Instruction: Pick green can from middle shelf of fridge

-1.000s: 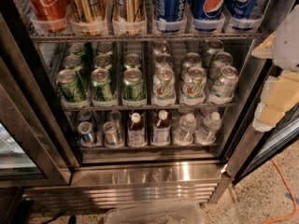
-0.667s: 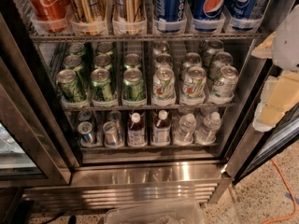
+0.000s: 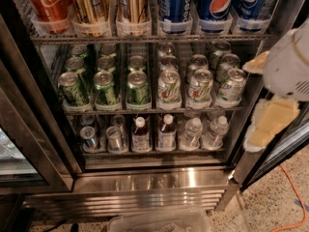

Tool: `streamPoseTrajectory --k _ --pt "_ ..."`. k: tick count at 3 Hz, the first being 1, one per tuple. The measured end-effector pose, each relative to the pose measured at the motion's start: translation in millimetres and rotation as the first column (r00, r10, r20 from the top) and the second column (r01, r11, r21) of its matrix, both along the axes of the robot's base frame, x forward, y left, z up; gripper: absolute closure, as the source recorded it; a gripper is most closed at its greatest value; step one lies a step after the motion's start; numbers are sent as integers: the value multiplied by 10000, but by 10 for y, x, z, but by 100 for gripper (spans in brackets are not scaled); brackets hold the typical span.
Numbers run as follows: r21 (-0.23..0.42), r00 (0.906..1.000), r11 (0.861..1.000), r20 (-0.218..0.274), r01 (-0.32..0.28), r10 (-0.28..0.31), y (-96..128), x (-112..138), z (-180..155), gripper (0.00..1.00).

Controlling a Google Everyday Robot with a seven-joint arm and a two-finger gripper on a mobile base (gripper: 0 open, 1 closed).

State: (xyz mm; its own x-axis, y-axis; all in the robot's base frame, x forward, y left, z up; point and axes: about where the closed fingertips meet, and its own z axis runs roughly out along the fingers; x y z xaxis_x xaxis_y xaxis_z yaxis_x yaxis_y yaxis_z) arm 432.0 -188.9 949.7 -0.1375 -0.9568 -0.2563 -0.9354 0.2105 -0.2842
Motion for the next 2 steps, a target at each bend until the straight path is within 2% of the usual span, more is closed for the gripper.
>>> streamPoseTrajectory --k 1,2 --pt "443 9954 9946 243 -937 927 327 22 -318 0" --pt "536 9812 9797 192 -1929 1922 658 -3 -593 0"
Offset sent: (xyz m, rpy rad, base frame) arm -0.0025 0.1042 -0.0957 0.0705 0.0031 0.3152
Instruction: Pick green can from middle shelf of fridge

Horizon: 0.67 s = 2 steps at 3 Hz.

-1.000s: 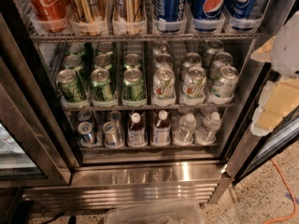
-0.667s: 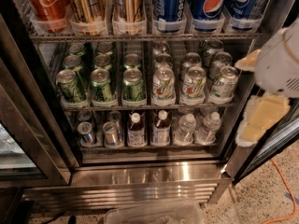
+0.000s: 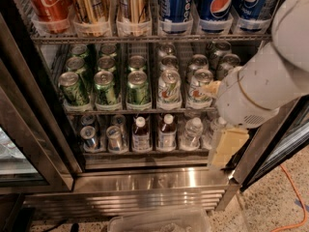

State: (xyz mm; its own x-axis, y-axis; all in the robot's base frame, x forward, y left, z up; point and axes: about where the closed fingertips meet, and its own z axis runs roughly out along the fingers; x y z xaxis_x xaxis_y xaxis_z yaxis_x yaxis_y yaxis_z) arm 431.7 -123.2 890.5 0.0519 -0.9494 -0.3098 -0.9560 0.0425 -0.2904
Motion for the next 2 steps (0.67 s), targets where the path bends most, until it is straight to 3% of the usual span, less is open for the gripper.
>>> streamPoseTrajectory --k 2 --pt "71 9998 10000 180 -25 24 70 -37 -58 0"
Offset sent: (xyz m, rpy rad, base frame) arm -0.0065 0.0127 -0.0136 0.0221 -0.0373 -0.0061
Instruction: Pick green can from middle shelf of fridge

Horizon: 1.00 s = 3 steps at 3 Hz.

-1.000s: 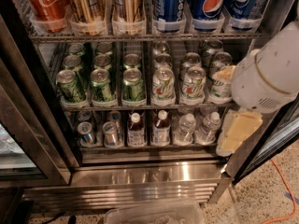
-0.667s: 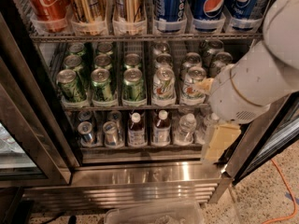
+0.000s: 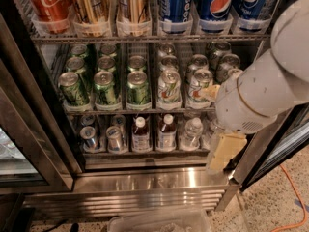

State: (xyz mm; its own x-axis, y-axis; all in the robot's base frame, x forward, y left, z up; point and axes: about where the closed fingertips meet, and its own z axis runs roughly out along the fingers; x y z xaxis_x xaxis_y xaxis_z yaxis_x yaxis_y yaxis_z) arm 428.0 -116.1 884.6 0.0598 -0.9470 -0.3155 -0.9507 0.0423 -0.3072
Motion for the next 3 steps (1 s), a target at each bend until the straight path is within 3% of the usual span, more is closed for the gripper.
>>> streamPoseTrajectory --k 1,2,3 --pt "846 9998 9964 177 -105 90 221 -99 -250 0" --pt "2248 9976 9736 636 -400 263 659 -103 -473 0" --pt "3564 9902 9310 1362 -793 322 1125 101 -521 0"
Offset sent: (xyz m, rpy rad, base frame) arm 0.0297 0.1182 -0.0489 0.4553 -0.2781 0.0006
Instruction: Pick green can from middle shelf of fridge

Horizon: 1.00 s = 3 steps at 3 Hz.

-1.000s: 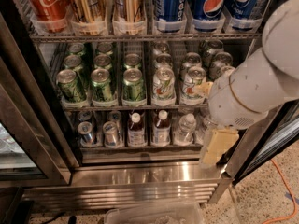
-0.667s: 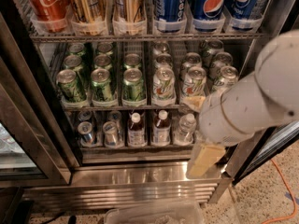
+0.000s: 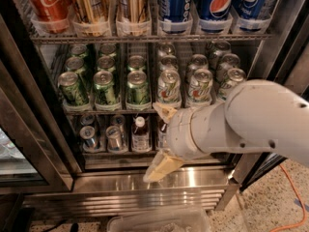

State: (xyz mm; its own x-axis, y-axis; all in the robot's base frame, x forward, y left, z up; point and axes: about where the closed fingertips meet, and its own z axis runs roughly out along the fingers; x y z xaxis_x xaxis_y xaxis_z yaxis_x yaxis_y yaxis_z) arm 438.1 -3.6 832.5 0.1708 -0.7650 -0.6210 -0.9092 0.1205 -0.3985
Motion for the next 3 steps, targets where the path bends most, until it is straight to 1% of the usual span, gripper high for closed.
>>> streamPoseTrajectory --k 1,2,3 --pt "1290 9990 9907 201 -423 400 359 152 -66 0" --pt "1291 9990 9907 202 -422 400 359 152 -66 0" --pt "1594 9984 9870 555 -209 122 462 151 -143 0"
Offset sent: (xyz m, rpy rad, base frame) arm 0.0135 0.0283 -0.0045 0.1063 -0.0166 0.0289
